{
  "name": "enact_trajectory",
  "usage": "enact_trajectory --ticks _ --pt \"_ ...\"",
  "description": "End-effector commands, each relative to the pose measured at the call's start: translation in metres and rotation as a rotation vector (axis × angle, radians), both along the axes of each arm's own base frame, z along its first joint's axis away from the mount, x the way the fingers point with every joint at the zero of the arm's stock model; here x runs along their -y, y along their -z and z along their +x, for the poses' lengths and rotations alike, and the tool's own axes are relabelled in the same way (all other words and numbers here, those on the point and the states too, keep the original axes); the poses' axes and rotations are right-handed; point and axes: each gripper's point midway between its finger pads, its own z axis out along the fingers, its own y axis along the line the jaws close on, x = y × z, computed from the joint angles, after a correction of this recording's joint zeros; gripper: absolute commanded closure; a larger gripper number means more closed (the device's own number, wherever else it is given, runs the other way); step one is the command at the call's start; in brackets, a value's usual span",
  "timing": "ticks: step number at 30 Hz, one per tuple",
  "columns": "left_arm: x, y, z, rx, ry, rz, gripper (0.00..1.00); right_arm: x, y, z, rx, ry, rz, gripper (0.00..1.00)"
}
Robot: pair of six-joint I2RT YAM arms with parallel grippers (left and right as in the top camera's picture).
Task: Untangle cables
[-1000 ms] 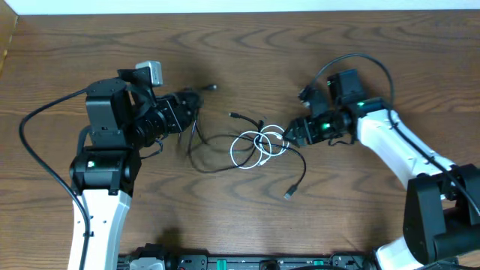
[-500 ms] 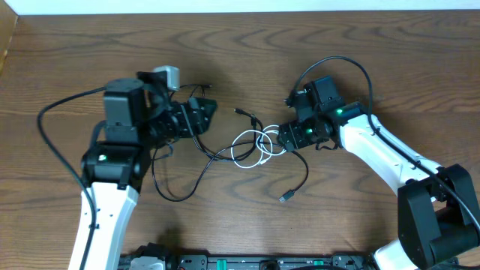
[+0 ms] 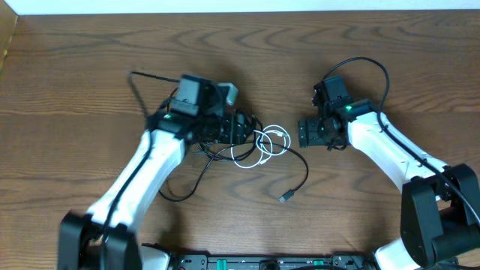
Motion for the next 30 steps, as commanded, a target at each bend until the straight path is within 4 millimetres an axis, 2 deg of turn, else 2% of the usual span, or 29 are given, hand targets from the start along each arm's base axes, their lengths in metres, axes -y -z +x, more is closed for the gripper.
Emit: enact_trajectory --ticks 1,3,6,14,17,21,30 --pt "0.000 0.029 0.002 0.017 0.091 0.095 0.27 0.006 -0.005 0.002 0.014 0.030 -0.010 0.11" --pt "-0.006 0.047 0.006 0.022 0.105 0.175 0.27 0.006 -0.005 0.002 0.014 0.030 -0.010 0.11" --pt "-0.012 0.063 0.009 0.044 0.152 0.255 0.27 0.006 -0.005 0.002 0.014 0.030 -0.010 0.11" --pt "0.000 0.097 0.004 0.009 0.229 0.287 0.27 0.007 -0.005 0.002 0.016 0.031 -0.014 0.11" --pt "-0.002 0.106 0.007 0.007 0.226 0.317 0.30 0.007 -0.005 0.002 0.016 0.031 -0.014 0.11" --pt "-0.011 0.110 0.015 0.036 0.202 0.378 0.30 0.007 -0.005 0.003 0.017 0.032 -0.017 0.11" --pt "0.003 0.105 0.020 0.071 0.218 0.326 0.31 0.007 -0.005 0.003 0.018 0.032 -0.018 0.10"
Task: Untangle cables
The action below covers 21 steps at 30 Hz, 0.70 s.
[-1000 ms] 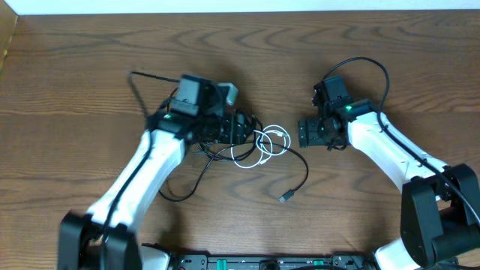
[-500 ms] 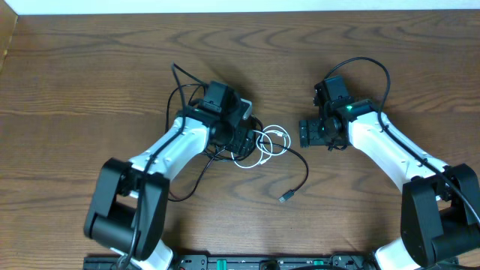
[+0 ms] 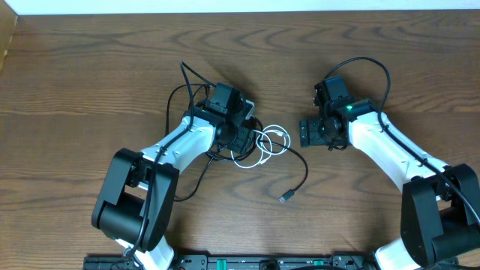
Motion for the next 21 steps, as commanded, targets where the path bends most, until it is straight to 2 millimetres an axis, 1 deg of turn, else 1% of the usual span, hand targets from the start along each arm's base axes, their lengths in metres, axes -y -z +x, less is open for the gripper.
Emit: enact_trajectory --ticks 1,5,9,11,13,16,21 --pt "0.010 -0.002 0.001 0.010 0.030 -0.035 0.31 0.004 -0.005 0.003 0.017 0.023 -0.007 0.10" --pt "0.012 -0.005 0.005 0.028 0.032 -0.048 0.31 0.004 -0.005 0.002 0.017 0.023 -0.007 0.10" --pt "0.017 -0.006 0.004 0.022 0.038 -0.073 0.31 0.004 -0.005 0.002 0.017 0.023 -0.007 0.10" --pt "0.017 -0.007 0.006 0.032 0.037 -0.073 0.36 0.004 -0.005 0.002 0.017 0.023 -0.007 0.10" --pt "0.017 -0.006 0.010 0.046 0.034 -0.071 0.37 0.004 -0.005 0.002 0.017 0.023 -0.007 0.10" --pt "0.018 -0.001 0.012 0.048 0.033 -0.069 0.37 0.004 -0.005 0.002 0.016 0.023 -0.007 0.11" --pt "0.016 0.014 0.009 0.008 0.021 -0.056 0.37 0.005 -0.004 0.001 0.011 0.023 -0.009 0.10"
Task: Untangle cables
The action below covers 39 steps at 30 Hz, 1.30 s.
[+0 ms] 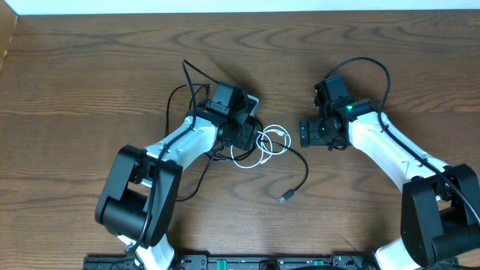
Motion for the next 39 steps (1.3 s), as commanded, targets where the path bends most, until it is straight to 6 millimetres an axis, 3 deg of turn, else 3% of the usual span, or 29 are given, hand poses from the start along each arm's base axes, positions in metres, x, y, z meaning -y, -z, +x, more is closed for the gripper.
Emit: enact_trajectory --ticks 1,4,8,11,16,19,24,29,32,35,39 --pt "0.000 0.015 -0.004 -0.043 -0.004 0.011 0.37 0.004 -0.005 0.002 0.014 0.022 -0.007 0.10" --pt "-0.001 0.019 -0.006 -0.056 -0.011 0.014 0.44 0.004 -0.005 0.002 0.014 0.022 -0.007 0.10" --pt "0.000 0.017 -0.005 -0.059 -0.027 0.008 0.73 0.004 -0.005 0.001 0.013 0.022 -0.008 0.10" --pt "0.001 0.012 -0.004 -0.052 -0.032 -0.003 0.89 0.005 -0.005 0.001 0.012 0.024 -0.008 0.10" --pt "0.005 -0.019 0.007 0.011 -0.064 -0.048 0.92 0.005 -0.005 0.002 0.013 0.021 -0.009 0.10" --pt "0.011 -0.056 0.015 0.091 -0.062 -0.096 0.93 0.005 -0.005 0.002 0.013 0.021 -0.008 0.08" --pt "0.015 -0.150 0.027 0.300 -0.101 -0.230 0.93 0.005 -0.005 0.001 0.012 0.020 -0.006 0.04" --pt "0.013 -0.244 0.022 0.479 -0.187 -0.422 0.93 0.000 -0.005 0.000 0.006 0.015 0.018 0.05" --pt "0.010 -0.282 0.014 0.507 -0.258 -0.542 0.93 -0.007 -0.006 0.001 0.004 0.004 0.058 0.05" --pt "0.014 -0.309 0.002 0.520 -0.242 -0.634 0.92 -0.021 -0.009 0.002 0.009 -0.040 0.131 0.02" --pt "0.029 -0.339 -0.018 0.485 -0.158 -0.792 0.92 -0.063 -0.024 0.002 0.040 -0.231 0.335 0.01"
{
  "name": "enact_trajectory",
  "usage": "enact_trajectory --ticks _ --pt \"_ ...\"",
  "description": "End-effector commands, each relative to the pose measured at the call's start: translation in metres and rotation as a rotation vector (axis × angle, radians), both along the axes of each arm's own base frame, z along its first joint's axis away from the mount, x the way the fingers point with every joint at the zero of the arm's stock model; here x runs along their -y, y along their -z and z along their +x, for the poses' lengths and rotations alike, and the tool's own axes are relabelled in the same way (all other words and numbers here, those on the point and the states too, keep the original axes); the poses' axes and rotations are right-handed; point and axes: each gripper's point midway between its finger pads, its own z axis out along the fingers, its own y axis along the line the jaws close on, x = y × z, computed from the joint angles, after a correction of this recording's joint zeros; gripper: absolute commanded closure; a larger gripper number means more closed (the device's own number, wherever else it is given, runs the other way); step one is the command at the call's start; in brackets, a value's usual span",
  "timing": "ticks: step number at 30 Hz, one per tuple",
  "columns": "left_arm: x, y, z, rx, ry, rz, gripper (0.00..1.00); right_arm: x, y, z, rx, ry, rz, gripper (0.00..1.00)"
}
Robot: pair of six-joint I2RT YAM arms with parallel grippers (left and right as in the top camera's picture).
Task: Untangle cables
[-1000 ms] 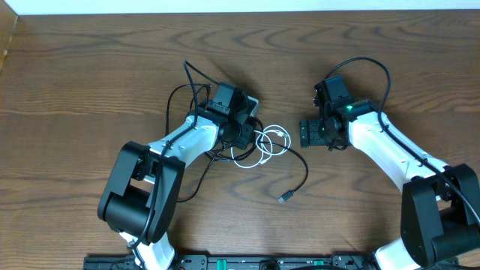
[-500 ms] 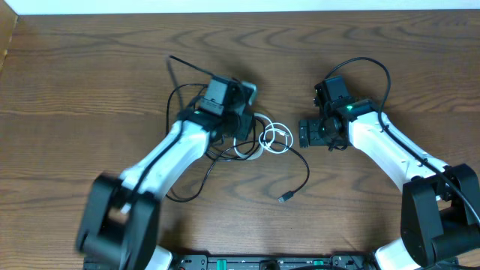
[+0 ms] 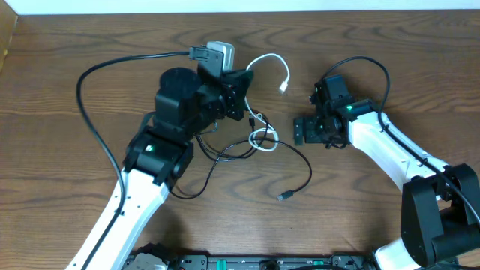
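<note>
A white cable (image 3: 268, 58) rises in an arc from my left gripper (image 3: 241, 84), which is shut on it above the table; its free plug (image 3: 285, 88) hangs in the air to the right. The rest of the white cable is a small loop (image 3: 260, 139) lying on the table, crossed with a black cable (image 3: 304, 161). The black cable curves right and down to its plug (image 3: 284, 197). My right gripper (image 3: 298, 130) stands open just right of the tangle, with nothing between its fingers.
The left arm's own black lead (image 3: 82, 90) swings out in a wide loop over the table's left side. More of the black cable trails down-left of the tangle (image 3: 196, 187). The wooden table (image 3: 390, 45) runs on to the back edge.
My left gripper was low on the tangle and is now raised with the white cable in it. The white plug end that lay right of the loops now hangs in the air. The right gripper shifted slightly left.
At first my left gripper was at the left side of the tangle, with the white loops flat on the table. Then it sat on the tangle's upper left at both later moments. Now it holds part of the white cable up, and fewer loops lie on the table.
</note>
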Motion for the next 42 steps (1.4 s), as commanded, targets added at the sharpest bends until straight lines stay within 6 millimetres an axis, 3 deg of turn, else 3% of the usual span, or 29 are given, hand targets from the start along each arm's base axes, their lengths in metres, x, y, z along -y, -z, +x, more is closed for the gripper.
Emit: enact_trajectory --ticks 1,5,9,14,19,21,23,24,26,30,32,33,35,37,39,42 --pt "0.022 -0.036 -0.025 -0.025 0.150 -0.186 0.93 -0.047 -0.023 -0.008 0.033 -0.229 0.246 0.01" --pt "0.031 -0.056 -0.035 -0.015 0.230 -0.274 0.92 -0.089 -0.050 -0.023 0.111 -0.489 0.451 0.01" --pt "0.033 -0.066 -0.037 -0.026 0.242 -0.327 0.93 -0.104 -0.059 -0.022 0.175 -0.563 0.486 0.01" --pt "0.039 -0.085 -0.048 -0.007 0.319 -0.392 0.92 -0.122 -0.081 0.005 0.369 -0.613 0.506 0.01" --pt "0.039 -0.093 -0.052 0.014 0.340 -0.408 0.92 -0.123 -0.104 0.048 0.537 -0.489 0.468 0.02" --pt "0.038 -0.095 -0.053 0.020 0.339 -0.409 0.92 -0.123 -0.110 0.055 0.569 -0.463 0.468 0.13" --pt "0.035 -0.098 -0.053 0.031 0.332 -0.411 0.92 -0.120 -0.109 0.061 0.575 -0.429 0.452 0.44" --pt "0.032 -0.099 -0.052 0.036 0.327 -0.412 0.92 -0.116 -0.107 0.064 0.576 -0.407 0.428 0.75" --pt "0.027 -0.102 -0.051 0.047 0.314 -0.414 0.92 -0.106 -0.100 0.070 0.565 -0.344 0.371 0.89" --pt "0.016 -0.110 -0.052 0.074 0.297 -0.417 0.92 -0.060 -0.080 0.093 0.530 -0.052 0.190 0.90" --pt "0.011 -0.114 -0.055 0.089 0.300 -0.417 0.92 -0.032 -0.072 0.099 0.501 0.125 0.124 0.86" --pt "0.009 -0.116 -0.056 0.095 0.294 -0.418 0.93 -0.028 -0.071 0.100 0.488 0.165 0.134 0.81" --pt "0.005 -0.117 -0.055 0.097 0.282 -0.417 0.93 -0.038 -0.071 0.095 0.458 0.131 0.196 0.72" --pt "0.002 -0.118 -0.053 0.101 0.273 -0.417 0.92 -0.063 -0.073 0.080 0.400 0.012 0.311 0.54" --pt "0.000 -0.117 -0.052 0.103 0.265 -0.416 0.92 -0.086 -0.073 0.055 0.330 -0.147 0.404 0.48" --pt "-0.003 -0.117 -0.050 0.108 0.258 -0.413 0.93 -0.092 -0.059 0.025 0.206 -0.217 0.419 0.40"
